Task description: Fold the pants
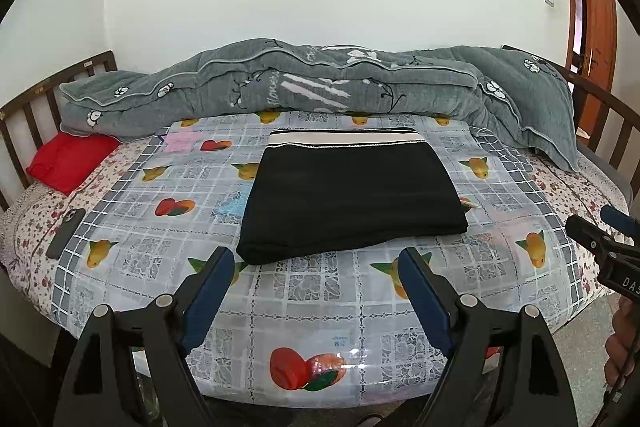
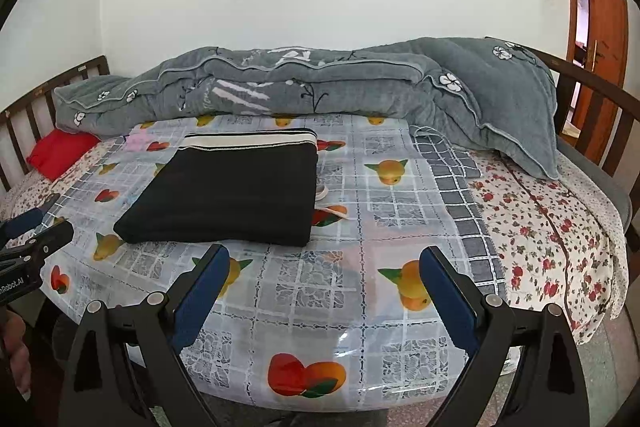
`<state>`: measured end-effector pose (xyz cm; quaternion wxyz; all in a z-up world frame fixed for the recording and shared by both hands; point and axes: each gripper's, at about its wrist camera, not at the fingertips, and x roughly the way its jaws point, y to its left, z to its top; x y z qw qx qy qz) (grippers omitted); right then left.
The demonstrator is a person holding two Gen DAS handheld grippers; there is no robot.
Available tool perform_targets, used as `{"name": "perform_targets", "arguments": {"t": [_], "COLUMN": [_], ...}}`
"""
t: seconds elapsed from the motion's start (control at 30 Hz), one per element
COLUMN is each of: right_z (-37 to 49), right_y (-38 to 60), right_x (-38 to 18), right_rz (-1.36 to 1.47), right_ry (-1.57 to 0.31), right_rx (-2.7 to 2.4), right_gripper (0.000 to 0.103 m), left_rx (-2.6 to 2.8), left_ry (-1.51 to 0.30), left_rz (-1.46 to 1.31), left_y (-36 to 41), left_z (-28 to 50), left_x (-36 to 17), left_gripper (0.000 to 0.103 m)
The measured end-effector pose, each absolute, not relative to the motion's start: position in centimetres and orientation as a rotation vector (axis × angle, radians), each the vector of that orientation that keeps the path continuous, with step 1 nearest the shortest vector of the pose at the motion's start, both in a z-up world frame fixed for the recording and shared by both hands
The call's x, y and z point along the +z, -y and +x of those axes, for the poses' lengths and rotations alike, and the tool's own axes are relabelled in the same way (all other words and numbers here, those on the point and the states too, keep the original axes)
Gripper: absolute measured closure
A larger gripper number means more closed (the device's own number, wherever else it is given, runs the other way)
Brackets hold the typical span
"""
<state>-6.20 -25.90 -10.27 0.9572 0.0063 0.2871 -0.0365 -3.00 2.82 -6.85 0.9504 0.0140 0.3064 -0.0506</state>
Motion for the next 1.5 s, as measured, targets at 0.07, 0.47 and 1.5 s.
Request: {"name": "perform_targets", "arguments": {"t": [0.07, 0.47, 1.5], "right_z": [-6.2, -6.06, -6.3], "right_y": [26.04, 26.03, 25.77], "right_x": [-10.32, -10.5, -10.13], "right_rz": [0.017, 0.011, 0.01], "right_ry": [-0.585, -0.585, -0.574], "right_rx": [-0.073, -0.081, -0.088], "right_gripper": [0.009, 0.009, 0.009], "left_rx": [-0.099, -0.091, -0.091], "left_ry": [-0.623, -0.622, -0.625], "left_rz": [0.028, 0.02, 0.016], "left_y": [-2.81, -3.27, -3.48], "left_z": [-2.99, -2.78, -2.75], "left_x": [-6.82, -6.86, -7.06], "left_gripper": [0.02, 0.02, 0.019]}}
